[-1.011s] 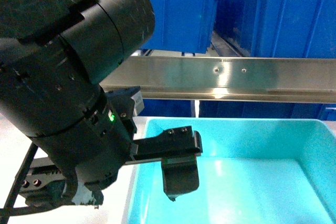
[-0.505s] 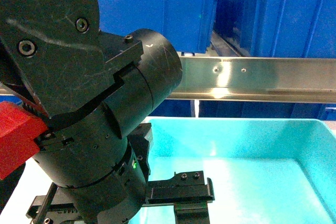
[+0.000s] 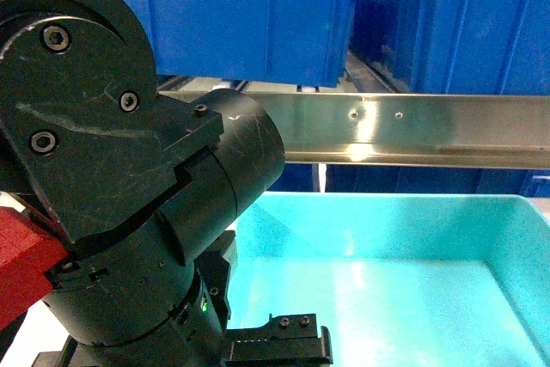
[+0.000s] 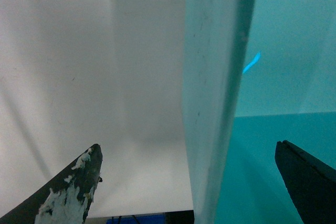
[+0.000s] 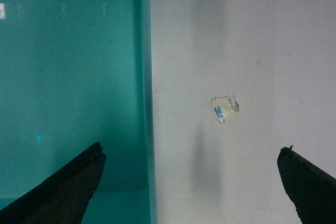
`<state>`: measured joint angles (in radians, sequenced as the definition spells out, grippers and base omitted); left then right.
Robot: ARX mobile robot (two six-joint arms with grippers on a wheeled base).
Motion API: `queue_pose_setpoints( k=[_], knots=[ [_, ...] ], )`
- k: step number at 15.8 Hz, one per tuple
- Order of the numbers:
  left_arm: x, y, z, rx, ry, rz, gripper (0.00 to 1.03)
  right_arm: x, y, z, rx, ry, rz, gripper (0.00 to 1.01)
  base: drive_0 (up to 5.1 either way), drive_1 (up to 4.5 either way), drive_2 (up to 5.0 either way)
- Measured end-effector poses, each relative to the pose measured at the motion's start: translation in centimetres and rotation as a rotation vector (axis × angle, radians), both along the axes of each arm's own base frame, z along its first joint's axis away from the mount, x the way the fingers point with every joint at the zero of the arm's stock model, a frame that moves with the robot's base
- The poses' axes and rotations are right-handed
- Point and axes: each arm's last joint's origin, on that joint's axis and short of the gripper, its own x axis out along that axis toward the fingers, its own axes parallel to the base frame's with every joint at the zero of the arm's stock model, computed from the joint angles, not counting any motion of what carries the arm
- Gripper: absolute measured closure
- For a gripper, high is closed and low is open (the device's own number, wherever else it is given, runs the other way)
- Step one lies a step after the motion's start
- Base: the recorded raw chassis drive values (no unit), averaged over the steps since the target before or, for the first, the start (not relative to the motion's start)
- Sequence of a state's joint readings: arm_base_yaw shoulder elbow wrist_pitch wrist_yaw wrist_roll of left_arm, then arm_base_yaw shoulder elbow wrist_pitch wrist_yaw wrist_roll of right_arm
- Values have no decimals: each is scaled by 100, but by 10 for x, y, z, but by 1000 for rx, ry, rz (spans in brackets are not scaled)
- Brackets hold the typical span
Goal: Organize blue bins on left shelf correctly
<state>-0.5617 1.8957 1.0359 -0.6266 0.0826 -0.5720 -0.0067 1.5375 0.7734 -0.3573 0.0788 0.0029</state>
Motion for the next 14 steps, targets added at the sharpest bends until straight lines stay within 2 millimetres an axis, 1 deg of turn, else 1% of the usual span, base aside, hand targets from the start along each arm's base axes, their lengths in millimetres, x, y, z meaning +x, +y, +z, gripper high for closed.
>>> queue_pose_setpoints(
  k=[8, 13, 14],
  knots=[
    [0, 0, 0, -1, -1, 2, 5, 2, 0, 2, 10, 22, 3, 3, 0, 0, 0],
    [0, 0, 0, 0, -1, 2, 5, 14, 3, 5, 41, 4, -4, 3, 0, 0, 0],
    [0, 0, 0, 0, -1, 2, 5, 18, 6, -2, 42, 27, -5, 3, 0, 0, 0]
  ],
)
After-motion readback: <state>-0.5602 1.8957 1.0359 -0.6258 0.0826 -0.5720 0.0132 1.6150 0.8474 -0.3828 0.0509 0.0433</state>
